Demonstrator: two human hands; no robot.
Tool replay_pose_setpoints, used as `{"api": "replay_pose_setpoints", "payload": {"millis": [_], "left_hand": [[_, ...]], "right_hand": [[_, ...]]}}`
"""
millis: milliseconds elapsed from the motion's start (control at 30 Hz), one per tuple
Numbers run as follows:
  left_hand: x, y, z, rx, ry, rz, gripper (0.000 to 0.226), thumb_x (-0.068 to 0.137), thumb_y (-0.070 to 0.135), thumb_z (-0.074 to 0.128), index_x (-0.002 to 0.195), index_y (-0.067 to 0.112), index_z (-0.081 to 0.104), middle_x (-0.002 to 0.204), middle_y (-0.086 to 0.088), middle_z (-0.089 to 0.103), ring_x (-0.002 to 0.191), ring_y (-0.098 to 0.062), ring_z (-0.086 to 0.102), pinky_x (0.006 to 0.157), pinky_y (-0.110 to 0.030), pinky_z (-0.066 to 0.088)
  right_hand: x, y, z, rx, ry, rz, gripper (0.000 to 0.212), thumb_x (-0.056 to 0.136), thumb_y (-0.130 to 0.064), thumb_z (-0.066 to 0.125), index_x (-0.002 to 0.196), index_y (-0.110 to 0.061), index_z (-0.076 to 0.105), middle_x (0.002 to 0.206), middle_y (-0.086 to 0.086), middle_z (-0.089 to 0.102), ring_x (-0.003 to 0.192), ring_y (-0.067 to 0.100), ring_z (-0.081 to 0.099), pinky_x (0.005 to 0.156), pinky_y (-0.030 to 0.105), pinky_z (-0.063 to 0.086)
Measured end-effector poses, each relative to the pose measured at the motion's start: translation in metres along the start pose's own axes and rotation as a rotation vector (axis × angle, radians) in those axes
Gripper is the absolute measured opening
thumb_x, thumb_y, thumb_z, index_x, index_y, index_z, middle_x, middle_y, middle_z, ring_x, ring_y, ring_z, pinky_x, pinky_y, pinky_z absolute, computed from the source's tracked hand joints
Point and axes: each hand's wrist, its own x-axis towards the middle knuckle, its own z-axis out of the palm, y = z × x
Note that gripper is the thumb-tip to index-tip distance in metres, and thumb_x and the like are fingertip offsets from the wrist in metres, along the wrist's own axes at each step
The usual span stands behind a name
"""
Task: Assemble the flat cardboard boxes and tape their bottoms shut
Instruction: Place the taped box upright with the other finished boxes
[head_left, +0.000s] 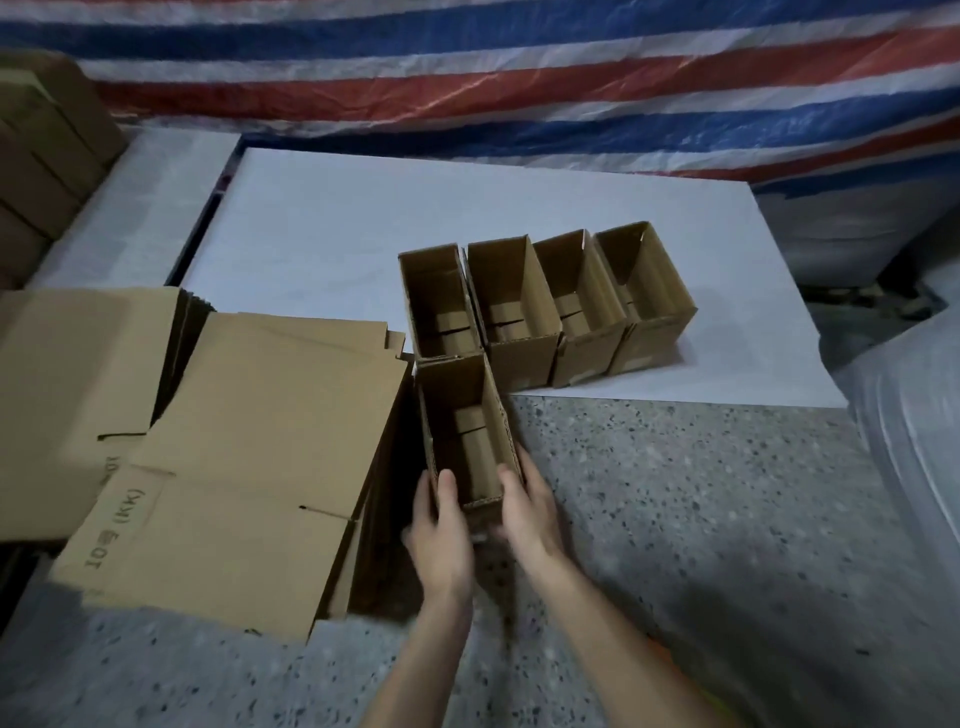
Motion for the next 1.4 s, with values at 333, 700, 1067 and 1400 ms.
{"api": "replay_pose_setpoints", "payload": {"millis": [333, 700, 1067, 1400], "left_hand": [[0.065, 0.046, 0.041, -0.455, 0.029, -0.231, 0.075, 0.083, 0.054, 0.072, 0.143, 0.019, 0.045, 0.13, -0.005, 0.062, 0.115, -0.024, 0.06, 0.104, -0.048, 0.048], [-0.003, 0.053, -0.022, -0.308, -0.272, 0.03, 0.018, 0.097, 0.026, 0.061, 0.106, 0.017, 0.075, 0.107, -0.002, 0.076, 0.103, -0.017, 0.071, 0.093, -0.033, 0.053], [-0.059, 0.05, -0.177, 0.173, 0.014, 0.727, 0.012, 0.085, 0.03, 0.074, 0.094, 0.035, 0.069, 0.088, 0.006, 0.07, 0.077, -0.016, 0.064, 0.069, -0.028, 0.053], [0.004, 0.036, -0.221, 1.298, -0.207, 0.934, 0.085, 0.078, 0.062, 0.071, 0.152, 0.048, 0.03, 0.161, 0.023, 0.01, 0.155, -0.022, 0.005, 0.123, -0.042, -0.001]], "right_hand": [[0.084, -0.061, 0.05, 0.022, 0.092, -0.068, 0.052, 0.101, -0.048, 0.046, 0.15, -0.03, 0.042, 0.153, 0.004, 0.045, 0.139, 0.028, 0.043, 0.114, 0.05, 0.037], [0.038, -0.075, 0.034, 0.096, 0.143, -0.055, 0.079, 0.089, -0.068, 0.054, 0.151, -0.022, 0.038, 0.153, 0.002, 0.042, 0.135, 0.022, 0.044, 0.106, 0.039, 0.04], [-0.127, -0.037, 0.041, 0.172, -0.047, -0.03, 0.011, 0.099, -0.029, 0.059, 0.106, -0.022, 0.064, 0.109, 0.002, 0.07, 0.093, 0.017, 0.069, 0.074, 0.027, 0.052], [-0.169, -0.055, 0.024, 0.225, -0.078, -0.075, 0.016, 0.102, -0.022, 0.055, 0.1, -0.013, 0.067, 0.095, 0.006, 0.073, 0.077, 0.018, 0.068, 0.062, 0.027, 0.051]]}}
